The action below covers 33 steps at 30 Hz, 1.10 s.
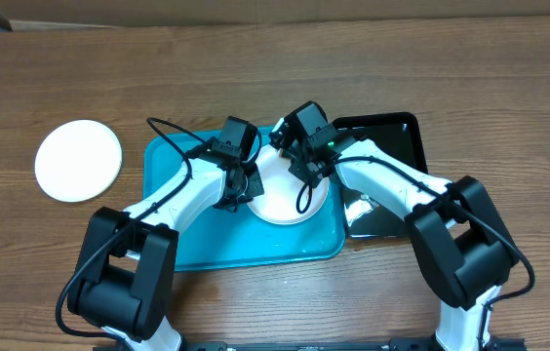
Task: Clean dirty plates on tray and stack at the side
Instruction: 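Scrub the white plate with the sponge while the left gripper holds its rim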
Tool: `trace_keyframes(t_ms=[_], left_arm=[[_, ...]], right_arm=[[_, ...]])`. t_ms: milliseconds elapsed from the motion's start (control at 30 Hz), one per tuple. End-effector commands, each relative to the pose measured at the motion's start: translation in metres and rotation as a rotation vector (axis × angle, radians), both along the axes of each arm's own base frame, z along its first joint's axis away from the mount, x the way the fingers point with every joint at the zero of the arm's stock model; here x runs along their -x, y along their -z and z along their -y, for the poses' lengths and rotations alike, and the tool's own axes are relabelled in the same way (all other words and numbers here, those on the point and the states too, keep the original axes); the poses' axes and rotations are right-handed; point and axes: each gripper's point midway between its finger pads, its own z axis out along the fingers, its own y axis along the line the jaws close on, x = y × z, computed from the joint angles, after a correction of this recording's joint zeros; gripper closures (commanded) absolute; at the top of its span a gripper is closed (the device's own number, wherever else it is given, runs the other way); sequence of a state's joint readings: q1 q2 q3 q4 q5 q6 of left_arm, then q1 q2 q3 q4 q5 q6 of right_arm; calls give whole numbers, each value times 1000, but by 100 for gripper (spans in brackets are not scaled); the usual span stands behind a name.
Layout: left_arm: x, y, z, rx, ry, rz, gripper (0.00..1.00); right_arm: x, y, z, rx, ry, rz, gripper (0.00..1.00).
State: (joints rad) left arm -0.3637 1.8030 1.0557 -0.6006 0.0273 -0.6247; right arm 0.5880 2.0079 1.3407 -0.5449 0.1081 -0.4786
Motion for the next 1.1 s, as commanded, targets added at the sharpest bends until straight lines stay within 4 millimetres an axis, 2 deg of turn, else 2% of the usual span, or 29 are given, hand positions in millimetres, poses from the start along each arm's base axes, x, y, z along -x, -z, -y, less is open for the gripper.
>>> trace_keyframes(t_ms=[0, 167, 233, 333, 467, 600, 767, 933, 1067], left_arm=[[3, 6, -3, -12, 14, -20, 95], [3, 6, -3, -12, 14, -19, 96], [3, 6, -3, -12, 14, -20, 96], [3, 6, -3, -11, 11, -20, 96], [3, 6, -3, -11, 11, -20, 96], [4, 6, -3, -11, 10, -21, 96], [3, 6, -3, -10, 5, -20, 96], [3, 6, -3, -10, 2, -21, 96], [3, 6, -3, -10, 2, -21, 96]], right_arm=[[-3, 8, 5, 27, -11, 0, 59], [-2, 9, 12, 60, 0, -2, 61], [2, 11, 15, 71, 0, -19, 52], [5, 12, 16, 77, 2, -31, 52], [11, 15, 19, 94, 0, -56, 78], [23, 19, 28, 129, -1, -110, 94], [42, 24, 34, 151, -11, -192, 96], [73, 26, 17, 38, -58, -342, 96], [88, 24, 2, -60, -37, -431, 95]])
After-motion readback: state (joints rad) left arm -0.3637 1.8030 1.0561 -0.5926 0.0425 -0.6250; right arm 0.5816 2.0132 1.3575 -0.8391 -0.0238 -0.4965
